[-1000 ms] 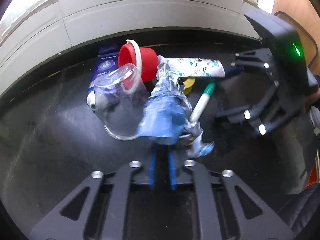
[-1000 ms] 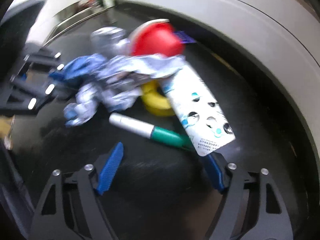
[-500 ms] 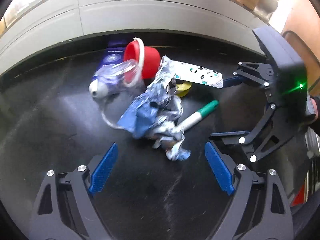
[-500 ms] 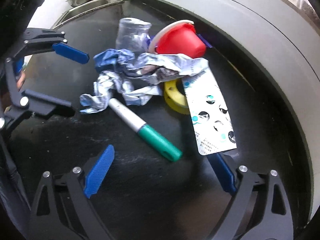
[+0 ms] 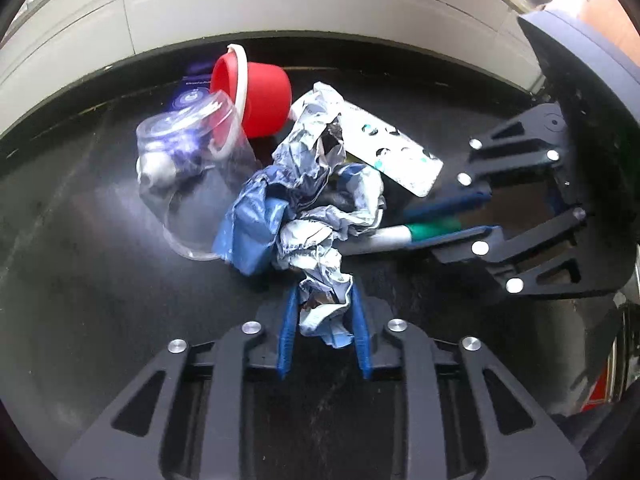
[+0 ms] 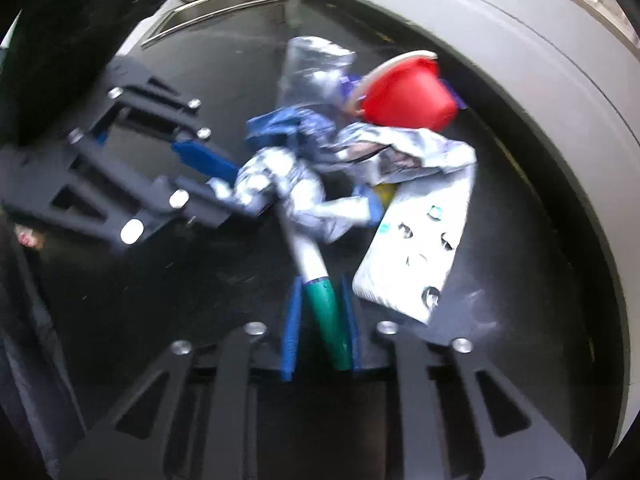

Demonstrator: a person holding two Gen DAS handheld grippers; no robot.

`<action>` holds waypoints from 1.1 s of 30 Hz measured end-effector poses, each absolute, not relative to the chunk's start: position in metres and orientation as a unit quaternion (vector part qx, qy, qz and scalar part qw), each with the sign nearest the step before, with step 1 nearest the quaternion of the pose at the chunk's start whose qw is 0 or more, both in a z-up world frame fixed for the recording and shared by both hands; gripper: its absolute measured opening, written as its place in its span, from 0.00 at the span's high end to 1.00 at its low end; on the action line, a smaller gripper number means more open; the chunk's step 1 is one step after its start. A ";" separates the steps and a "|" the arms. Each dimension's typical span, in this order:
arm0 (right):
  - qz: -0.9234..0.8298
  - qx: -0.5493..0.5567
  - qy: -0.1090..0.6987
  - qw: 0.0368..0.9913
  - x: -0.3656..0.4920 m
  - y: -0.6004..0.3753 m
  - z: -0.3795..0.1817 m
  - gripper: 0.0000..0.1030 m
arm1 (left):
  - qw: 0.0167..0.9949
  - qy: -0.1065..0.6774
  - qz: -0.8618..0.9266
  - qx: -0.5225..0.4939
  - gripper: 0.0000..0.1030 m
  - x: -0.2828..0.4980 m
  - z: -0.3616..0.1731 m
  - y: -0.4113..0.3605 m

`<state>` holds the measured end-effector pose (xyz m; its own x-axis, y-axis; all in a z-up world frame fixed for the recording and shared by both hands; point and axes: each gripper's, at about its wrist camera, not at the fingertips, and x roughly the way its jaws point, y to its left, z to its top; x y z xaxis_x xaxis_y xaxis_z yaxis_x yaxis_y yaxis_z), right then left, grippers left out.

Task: Collect trash
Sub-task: 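Grasp the crumpled foil with the left tool while the right tool grasps the green-capped marker, then carry foil and marker to the black bin and open both tools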

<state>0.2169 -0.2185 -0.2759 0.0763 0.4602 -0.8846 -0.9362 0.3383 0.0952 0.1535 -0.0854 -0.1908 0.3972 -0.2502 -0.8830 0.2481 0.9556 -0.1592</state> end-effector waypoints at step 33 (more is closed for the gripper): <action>0.406 -0.137 0.433 0.793 0.073 -0.166 -0.141 0.86 | 0.894 0.446 -0.037 0.014 0.81 -0.030 -0.080 0.018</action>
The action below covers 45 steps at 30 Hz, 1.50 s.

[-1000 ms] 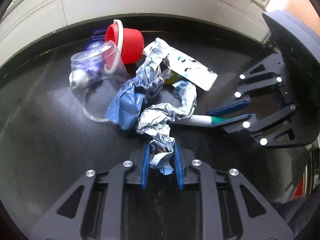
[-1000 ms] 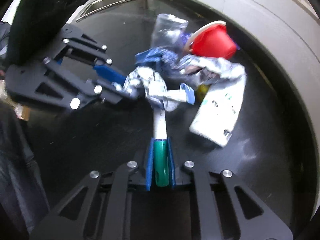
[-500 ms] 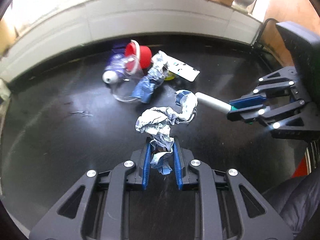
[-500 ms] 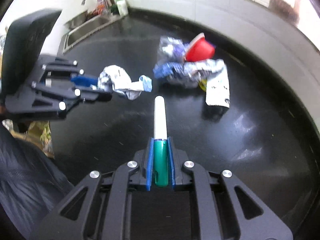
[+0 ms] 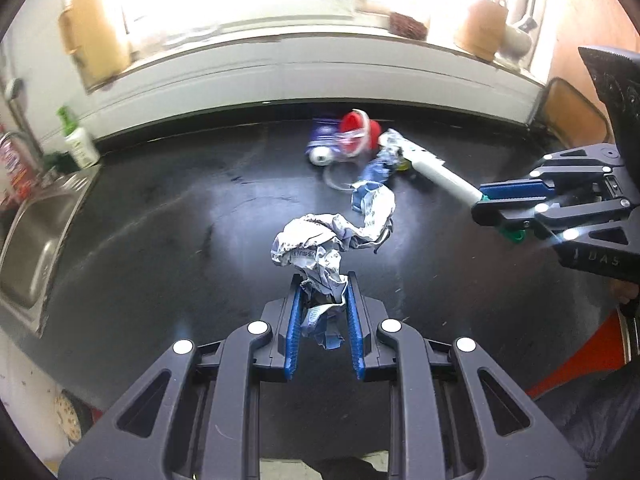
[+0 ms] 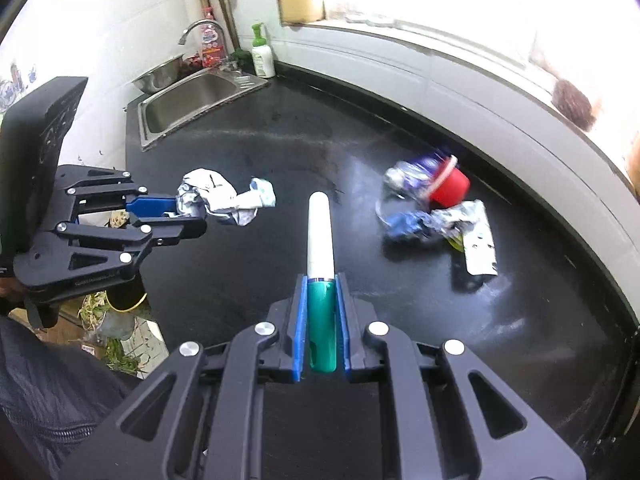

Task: Collect trash
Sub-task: 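Carry foil and marker to the black bin and open both tools, then swing both tools back over the countertop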

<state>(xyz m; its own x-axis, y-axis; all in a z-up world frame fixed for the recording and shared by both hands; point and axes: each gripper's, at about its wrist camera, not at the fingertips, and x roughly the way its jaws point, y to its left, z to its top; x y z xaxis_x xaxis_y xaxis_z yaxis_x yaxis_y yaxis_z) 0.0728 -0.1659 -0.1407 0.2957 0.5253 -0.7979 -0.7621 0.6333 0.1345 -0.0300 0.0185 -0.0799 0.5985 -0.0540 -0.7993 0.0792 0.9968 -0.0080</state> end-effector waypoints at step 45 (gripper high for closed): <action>0.610 -0.262 0.538 0.519 -0.209 0.385 -0.274 0.25 | 0.754 0.462 0.359 -0.299 0.19 -0.379 -0.282 0.396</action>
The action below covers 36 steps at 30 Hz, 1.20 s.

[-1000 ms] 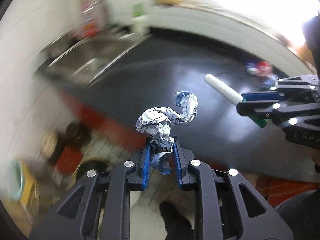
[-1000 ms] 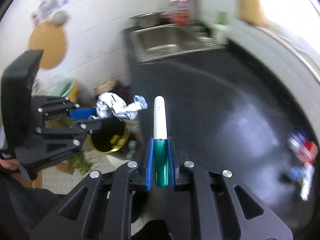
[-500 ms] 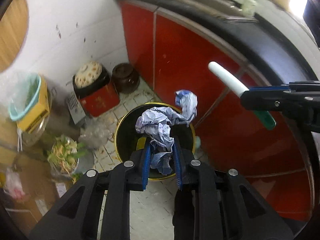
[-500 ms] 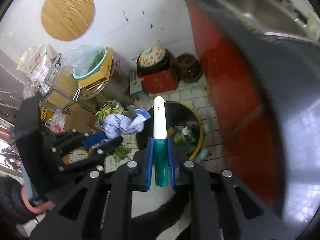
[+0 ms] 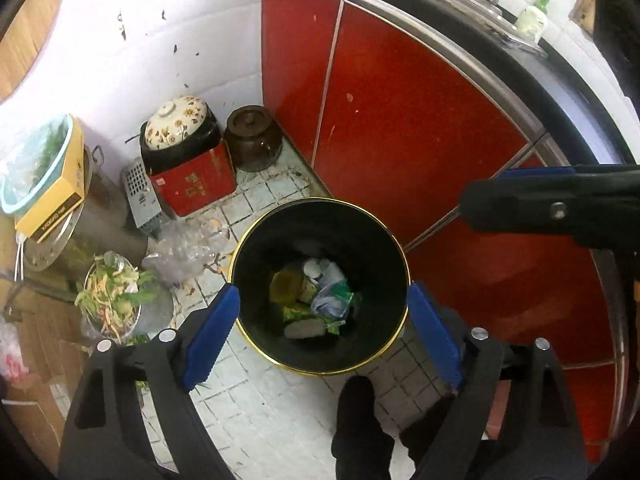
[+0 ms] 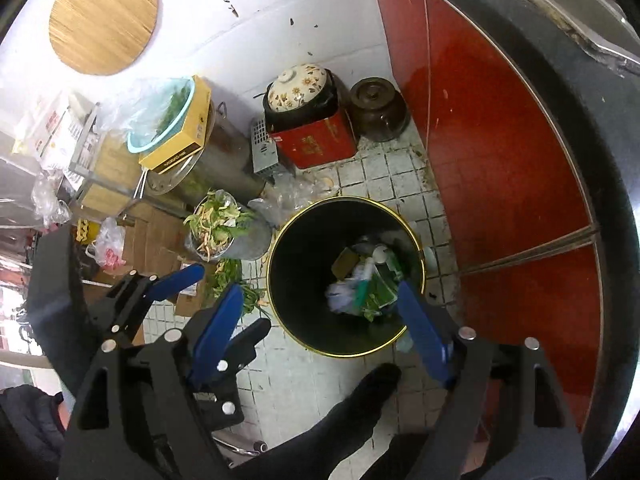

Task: Collect trash
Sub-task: 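Swing both tools back over the countertop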

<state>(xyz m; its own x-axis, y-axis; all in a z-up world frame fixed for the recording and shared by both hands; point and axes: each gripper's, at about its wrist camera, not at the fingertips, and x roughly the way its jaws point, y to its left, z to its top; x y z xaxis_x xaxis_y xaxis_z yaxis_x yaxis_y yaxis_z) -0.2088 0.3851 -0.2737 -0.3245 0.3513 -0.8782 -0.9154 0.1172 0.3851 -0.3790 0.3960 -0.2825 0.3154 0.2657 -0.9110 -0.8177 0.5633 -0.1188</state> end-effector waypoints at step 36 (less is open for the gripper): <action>0.259 -0.090 0.427 0.862 0.076 -0.173 -0.101 0.14 | 0.912 0.406 -0.056 0.014 0.08 -0.042 -0.079 0.038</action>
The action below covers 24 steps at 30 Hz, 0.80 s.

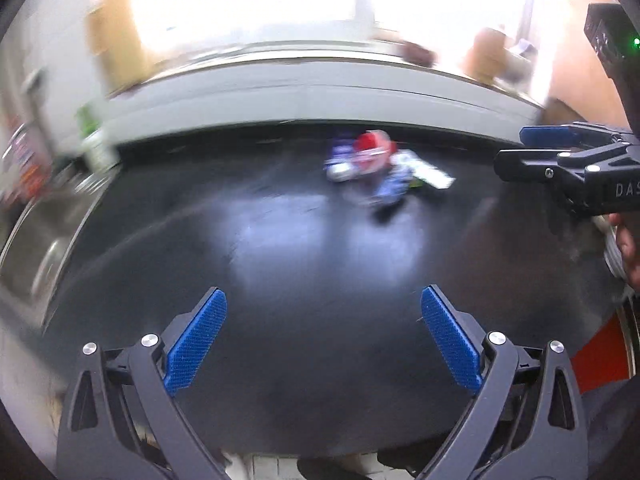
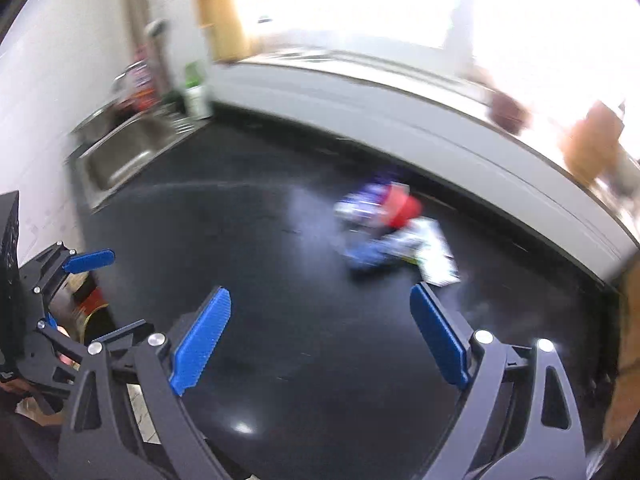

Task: Collect trash
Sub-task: 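Swing both tools back over the countertop, then grasp the blue-wrapped foil with the left tool while the right tool grasps the blister pack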

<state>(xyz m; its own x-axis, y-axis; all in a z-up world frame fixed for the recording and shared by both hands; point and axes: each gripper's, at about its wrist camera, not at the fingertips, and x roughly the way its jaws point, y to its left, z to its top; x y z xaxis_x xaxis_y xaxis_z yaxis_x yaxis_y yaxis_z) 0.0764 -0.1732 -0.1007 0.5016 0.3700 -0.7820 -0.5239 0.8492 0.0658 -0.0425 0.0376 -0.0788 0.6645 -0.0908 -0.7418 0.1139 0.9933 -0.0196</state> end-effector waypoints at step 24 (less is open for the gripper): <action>0.252 -0.044 0.493 0.832 0.180 -0.266 -0.179 0.15 | 0.896 0.419 -0.124 0.073 0.08 0.094 -0.119 -0.078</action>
